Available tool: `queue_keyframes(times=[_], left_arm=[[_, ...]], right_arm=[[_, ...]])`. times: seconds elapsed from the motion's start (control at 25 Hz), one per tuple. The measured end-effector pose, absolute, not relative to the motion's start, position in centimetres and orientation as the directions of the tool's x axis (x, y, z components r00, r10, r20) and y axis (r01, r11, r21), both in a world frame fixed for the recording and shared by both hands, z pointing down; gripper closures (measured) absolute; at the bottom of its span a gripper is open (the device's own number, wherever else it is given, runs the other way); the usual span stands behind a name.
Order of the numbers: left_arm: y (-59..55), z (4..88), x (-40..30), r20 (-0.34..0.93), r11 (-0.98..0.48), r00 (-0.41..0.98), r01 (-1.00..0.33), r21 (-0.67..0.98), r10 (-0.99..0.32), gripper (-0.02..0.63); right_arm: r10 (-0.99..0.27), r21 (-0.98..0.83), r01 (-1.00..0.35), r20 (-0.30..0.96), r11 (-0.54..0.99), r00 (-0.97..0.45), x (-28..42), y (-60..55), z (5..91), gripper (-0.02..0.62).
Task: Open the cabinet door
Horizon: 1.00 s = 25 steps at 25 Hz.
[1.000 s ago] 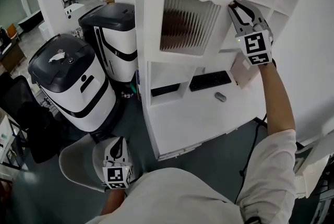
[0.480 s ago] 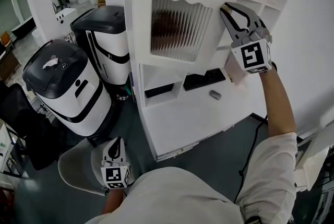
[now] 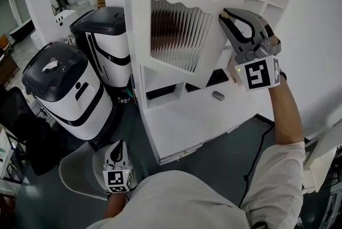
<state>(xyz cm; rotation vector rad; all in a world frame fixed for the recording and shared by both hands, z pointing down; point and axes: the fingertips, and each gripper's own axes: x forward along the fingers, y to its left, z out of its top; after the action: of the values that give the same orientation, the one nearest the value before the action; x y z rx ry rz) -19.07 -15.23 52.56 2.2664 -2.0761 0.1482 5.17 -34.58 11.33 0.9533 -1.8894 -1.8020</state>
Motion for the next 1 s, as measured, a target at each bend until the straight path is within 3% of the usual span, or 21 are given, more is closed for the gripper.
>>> queue_keyframes(times=[1.0], left_arm=[[-12.6, 52.1, -18.5, 0.113, -0.115, 0.115, -0.993, 0.005, -0.987, 0.606]], right_arm=[[-0.714, 0.987, -0.114, -0.163, -0.117, -0.681, 1.7, -28.1, 10.9, 0.520]])
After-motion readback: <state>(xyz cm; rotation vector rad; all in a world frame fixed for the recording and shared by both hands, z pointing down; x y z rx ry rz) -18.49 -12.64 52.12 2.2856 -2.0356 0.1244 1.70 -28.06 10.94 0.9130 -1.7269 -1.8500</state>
